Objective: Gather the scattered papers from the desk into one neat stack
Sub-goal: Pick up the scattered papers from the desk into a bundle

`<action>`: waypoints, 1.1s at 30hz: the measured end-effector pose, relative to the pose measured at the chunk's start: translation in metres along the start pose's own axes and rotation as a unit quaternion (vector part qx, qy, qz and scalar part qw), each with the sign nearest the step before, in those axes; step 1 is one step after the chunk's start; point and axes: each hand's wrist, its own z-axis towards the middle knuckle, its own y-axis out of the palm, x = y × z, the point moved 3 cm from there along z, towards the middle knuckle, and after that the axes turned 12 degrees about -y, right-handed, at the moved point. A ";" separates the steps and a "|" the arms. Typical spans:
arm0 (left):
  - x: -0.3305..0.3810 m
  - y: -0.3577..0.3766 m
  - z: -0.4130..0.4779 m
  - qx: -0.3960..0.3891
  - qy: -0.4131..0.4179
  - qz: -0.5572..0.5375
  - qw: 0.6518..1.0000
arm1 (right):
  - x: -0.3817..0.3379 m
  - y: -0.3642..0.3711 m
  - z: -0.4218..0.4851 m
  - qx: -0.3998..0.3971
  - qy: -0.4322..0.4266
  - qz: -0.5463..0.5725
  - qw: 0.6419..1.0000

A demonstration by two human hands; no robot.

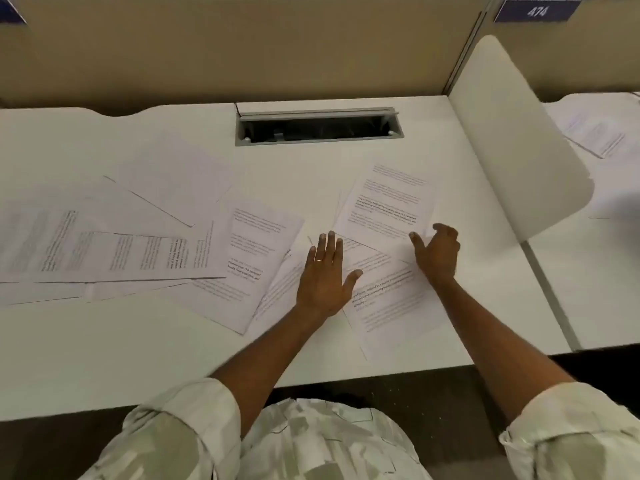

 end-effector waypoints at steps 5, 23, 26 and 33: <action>0.010 0.006 0.015 -0.044 0.031 0.009 0.999 | 0.009 0.000 0.020 -0.031 0.059 0.006 0.998; -0.002 -0.006 0.049 -0.033 -0.146 -0.428 0.892 | 0.036 -0.028 0.012 -0.079 0.003 0.282 0.956; -0.010 -0.009 0.053 -0.048 -0.190 -0.497 0.846 | 0.030 -0.021 -0.010 -0.120 -0.009 0.318 0.940; -0.048 -0.004 0.047 -0.060 -0.215 -0.575 0.787 | 0.024 -0.005 -0.026 -0.101 -0.078 0.194 0.973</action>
